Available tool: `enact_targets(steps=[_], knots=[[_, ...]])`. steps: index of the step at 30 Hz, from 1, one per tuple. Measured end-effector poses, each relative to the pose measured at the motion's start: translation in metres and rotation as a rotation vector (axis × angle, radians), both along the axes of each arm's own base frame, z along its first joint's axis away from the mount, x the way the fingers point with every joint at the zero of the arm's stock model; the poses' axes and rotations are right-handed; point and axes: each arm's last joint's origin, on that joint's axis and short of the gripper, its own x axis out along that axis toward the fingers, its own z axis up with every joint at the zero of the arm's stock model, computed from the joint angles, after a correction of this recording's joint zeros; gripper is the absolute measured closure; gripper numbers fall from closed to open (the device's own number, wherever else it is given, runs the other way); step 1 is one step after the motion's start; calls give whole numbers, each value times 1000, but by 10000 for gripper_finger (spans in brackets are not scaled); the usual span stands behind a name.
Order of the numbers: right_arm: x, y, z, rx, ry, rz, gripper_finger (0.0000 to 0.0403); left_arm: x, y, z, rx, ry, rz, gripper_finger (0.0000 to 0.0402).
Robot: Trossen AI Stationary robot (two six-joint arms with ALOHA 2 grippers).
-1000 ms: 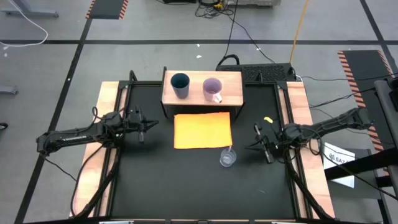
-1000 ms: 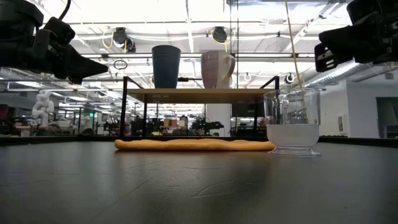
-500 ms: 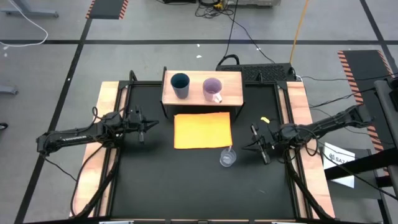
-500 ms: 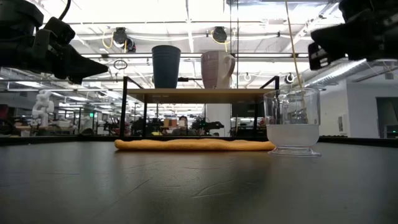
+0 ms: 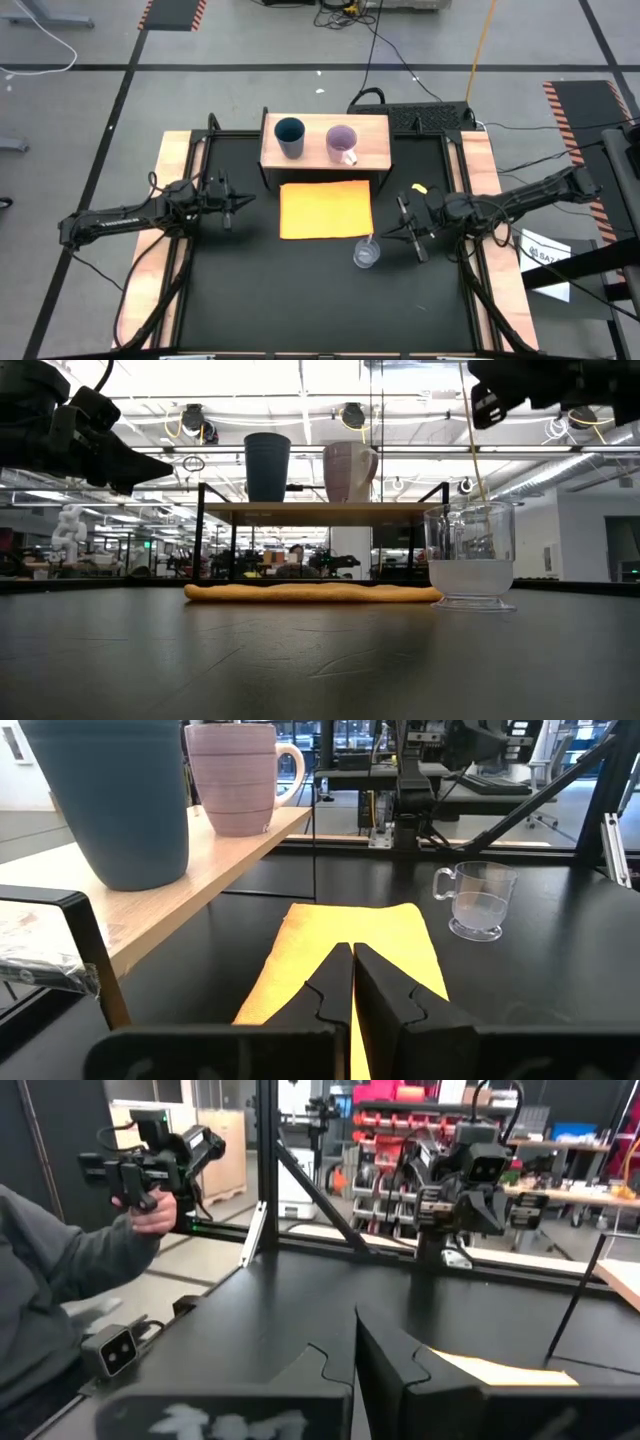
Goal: Stack small to large cups/mugs on shelf
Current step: Put the transparent mug on the shelf
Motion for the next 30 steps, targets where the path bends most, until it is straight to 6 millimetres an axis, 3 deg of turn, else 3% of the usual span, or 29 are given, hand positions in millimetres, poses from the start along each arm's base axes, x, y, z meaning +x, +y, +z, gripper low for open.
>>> enact_targets(steps=[10,21,30], knots=[[7,1,45,-24,79,-6,403,0,0,1,16,-4,-2,385],[13,-12,51,26,272,-91,403,0,0,1,16,-6,-3,385],[16,-13,66,30,356,-101,403,0,0,1,10,-14,-3,385]])
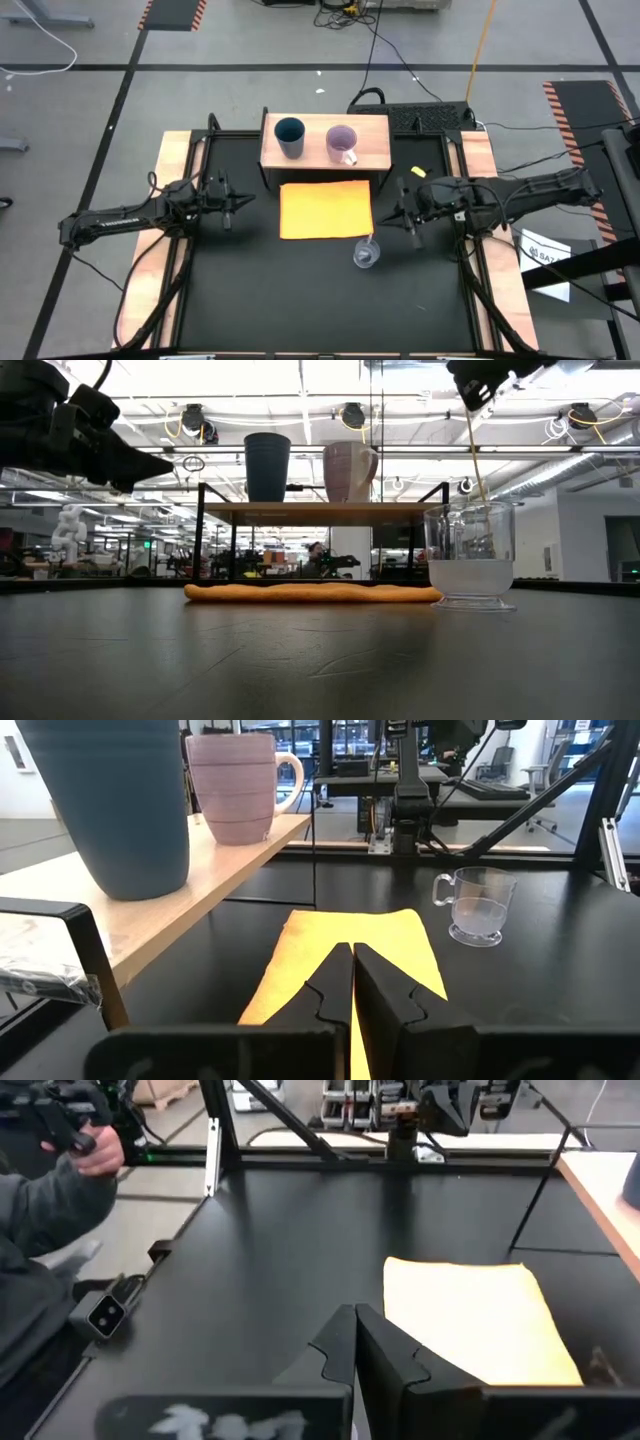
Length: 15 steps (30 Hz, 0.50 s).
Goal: Stack small to large cups/mugs on shelf
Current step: Put the transparent mug on the shelf
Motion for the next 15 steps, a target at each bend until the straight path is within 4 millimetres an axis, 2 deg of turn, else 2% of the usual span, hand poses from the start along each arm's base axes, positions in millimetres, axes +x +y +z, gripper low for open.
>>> enact_targets(steps=[15], knots=[[13,2,8,-26,166,5,403,0,0,0,-3,-2,0,385]])
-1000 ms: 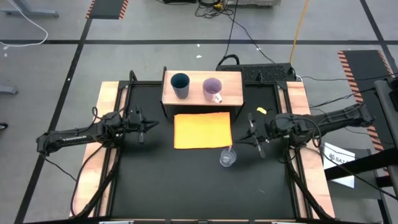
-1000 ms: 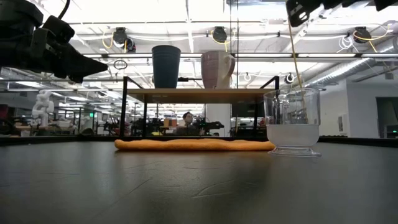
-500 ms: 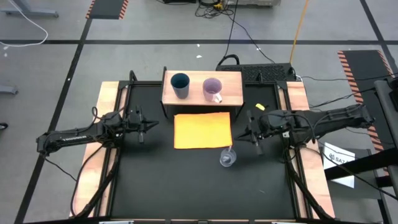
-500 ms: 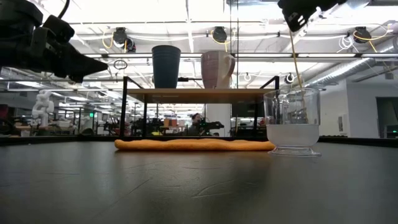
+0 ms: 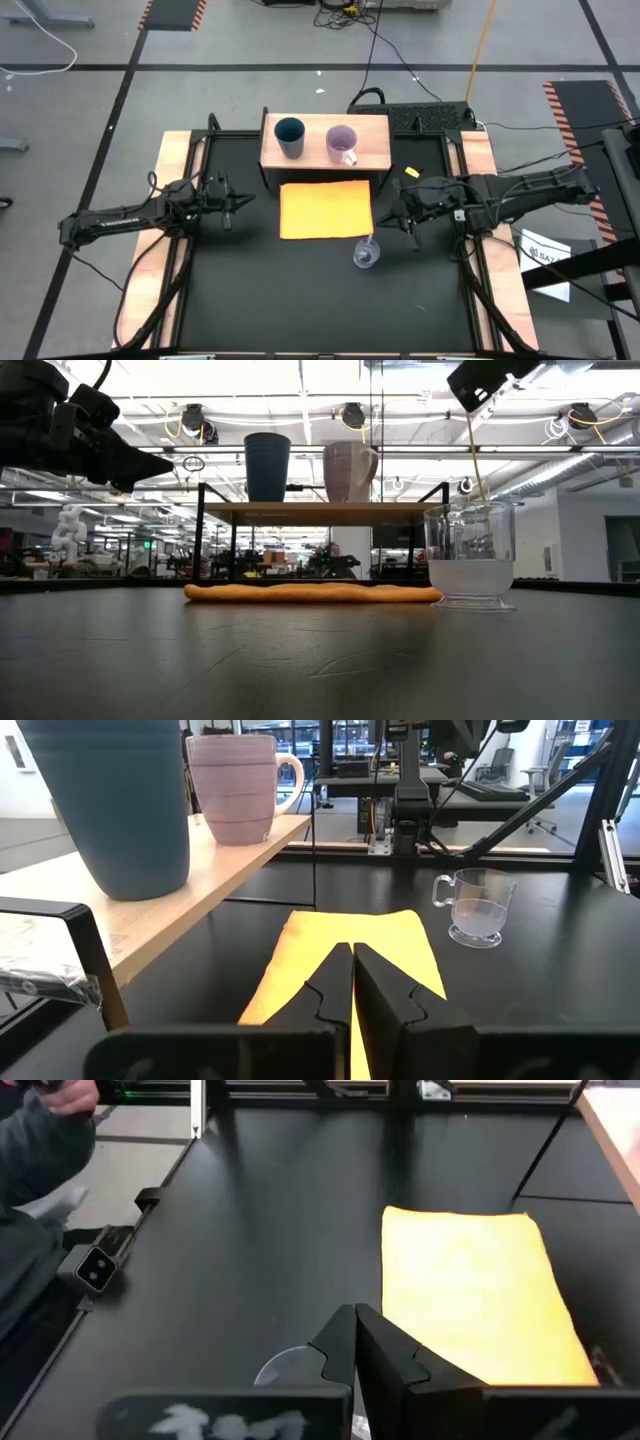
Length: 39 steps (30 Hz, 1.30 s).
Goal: Stack small to large cups/mugs on shelf
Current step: Put the transparent mug on the shelf
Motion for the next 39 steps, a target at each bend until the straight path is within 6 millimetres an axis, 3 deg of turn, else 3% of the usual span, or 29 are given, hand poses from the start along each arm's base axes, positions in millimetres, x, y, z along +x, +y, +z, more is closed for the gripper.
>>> enact_targets(steps=[12,23,39], knots=[[21,3,-3,37,203,-6,403,0,0,1,2,-5,1,385],[48,5,7,28,334,-22,403,0,0,1,2,-6,0,385],[62,5,-19,84,544,-7,403,0,0,1,13,-3,0,385]])
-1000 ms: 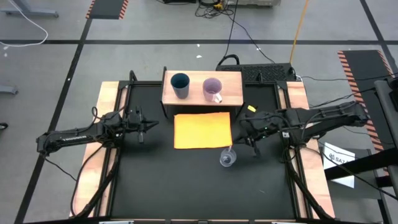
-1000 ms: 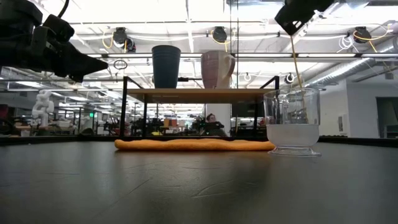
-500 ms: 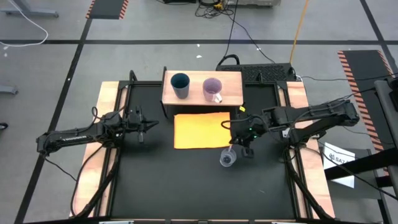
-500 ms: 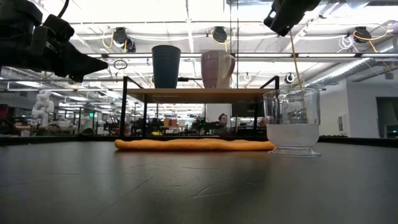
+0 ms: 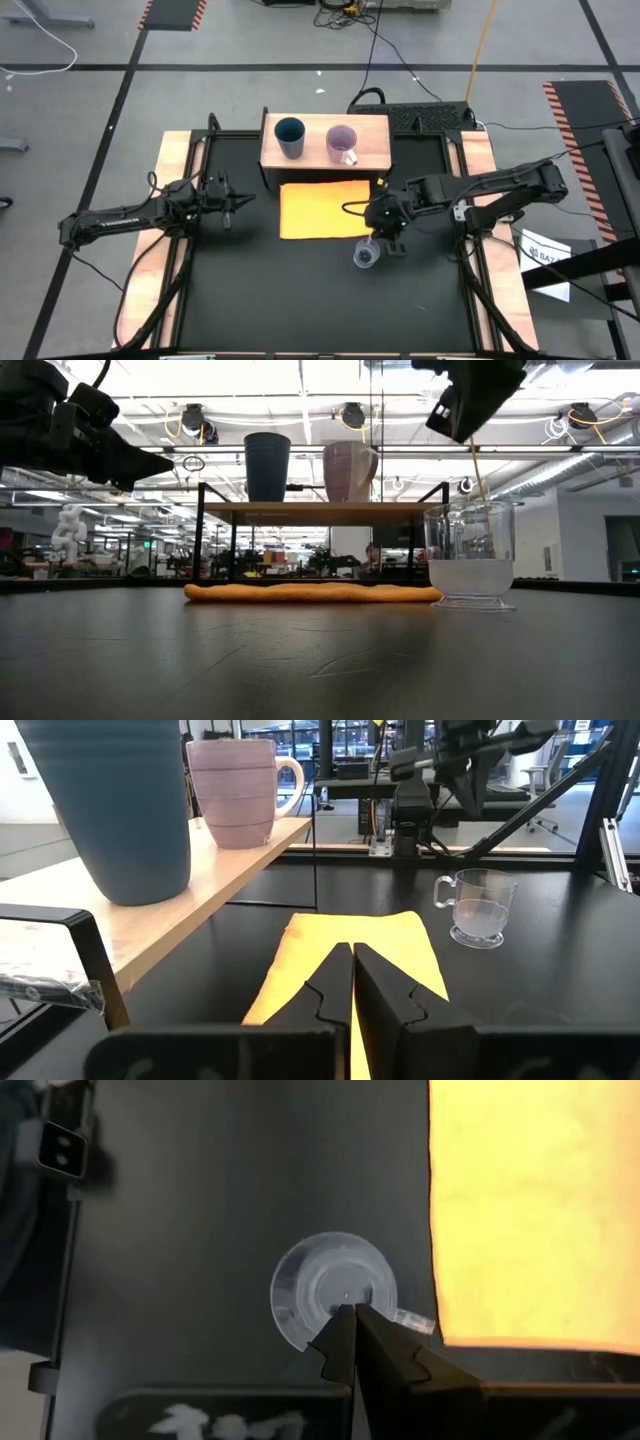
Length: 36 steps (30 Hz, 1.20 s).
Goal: Stack small to large cups/mugs on shelf
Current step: Put the transparent mug on the shelf
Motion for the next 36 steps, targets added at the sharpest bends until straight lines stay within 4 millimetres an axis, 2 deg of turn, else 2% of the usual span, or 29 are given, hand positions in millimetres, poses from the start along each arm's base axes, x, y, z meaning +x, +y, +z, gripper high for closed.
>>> enact_targets(steps=[8,14,20,28,36], knots=[[6,-1,-9,-11,34,15,403,0,0,0,1,0,0,385],[14,1,-11,-30,27,109,403,0,0,0,1,1,0,385],[24,1,-10,-90,-5,227,403,0,0,-1,-3,13,0,385],[24,1,-11,-165,-41,378,403,0,0,-4,-10,44,0,385],[25,-5,-11,-297,-54,401,403,0,0,-4,-11,45,0,385]])
